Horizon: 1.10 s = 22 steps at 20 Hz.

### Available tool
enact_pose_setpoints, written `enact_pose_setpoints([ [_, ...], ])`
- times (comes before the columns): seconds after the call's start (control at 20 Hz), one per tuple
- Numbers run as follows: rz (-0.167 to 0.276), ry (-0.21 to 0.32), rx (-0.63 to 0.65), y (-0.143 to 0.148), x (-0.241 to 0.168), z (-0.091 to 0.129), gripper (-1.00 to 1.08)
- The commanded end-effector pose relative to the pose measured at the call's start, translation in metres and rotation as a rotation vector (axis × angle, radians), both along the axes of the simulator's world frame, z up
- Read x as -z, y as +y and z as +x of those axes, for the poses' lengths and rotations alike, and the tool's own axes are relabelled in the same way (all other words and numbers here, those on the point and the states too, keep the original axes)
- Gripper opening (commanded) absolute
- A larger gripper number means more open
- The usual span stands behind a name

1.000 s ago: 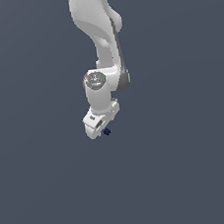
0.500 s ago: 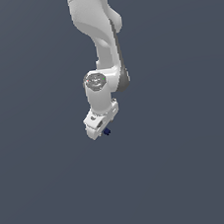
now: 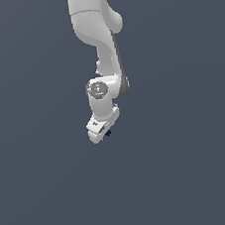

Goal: Pick up the object and move it to a goal position.

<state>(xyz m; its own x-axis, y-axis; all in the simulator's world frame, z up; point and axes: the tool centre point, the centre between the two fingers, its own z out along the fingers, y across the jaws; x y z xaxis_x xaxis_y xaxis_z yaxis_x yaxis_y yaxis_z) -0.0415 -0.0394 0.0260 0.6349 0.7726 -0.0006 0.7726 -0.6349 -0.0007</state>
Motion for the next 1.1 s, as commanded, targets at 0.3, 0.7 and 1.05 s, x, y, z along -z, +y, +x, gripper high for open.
enact_pose_setpoints([
  [0.3, 0.0, -0.001, -0.001, -0.0003, 0.0128, 0.0009, -1.0],
  [0.7, 0.0, -0.001, -0.001, -0.0003, 0.0128, 0.0009, -1.0],
  [1.05, 0.0, -0.001, -0.001, -0.003, 0.004, -0.0002, -1.0],
])
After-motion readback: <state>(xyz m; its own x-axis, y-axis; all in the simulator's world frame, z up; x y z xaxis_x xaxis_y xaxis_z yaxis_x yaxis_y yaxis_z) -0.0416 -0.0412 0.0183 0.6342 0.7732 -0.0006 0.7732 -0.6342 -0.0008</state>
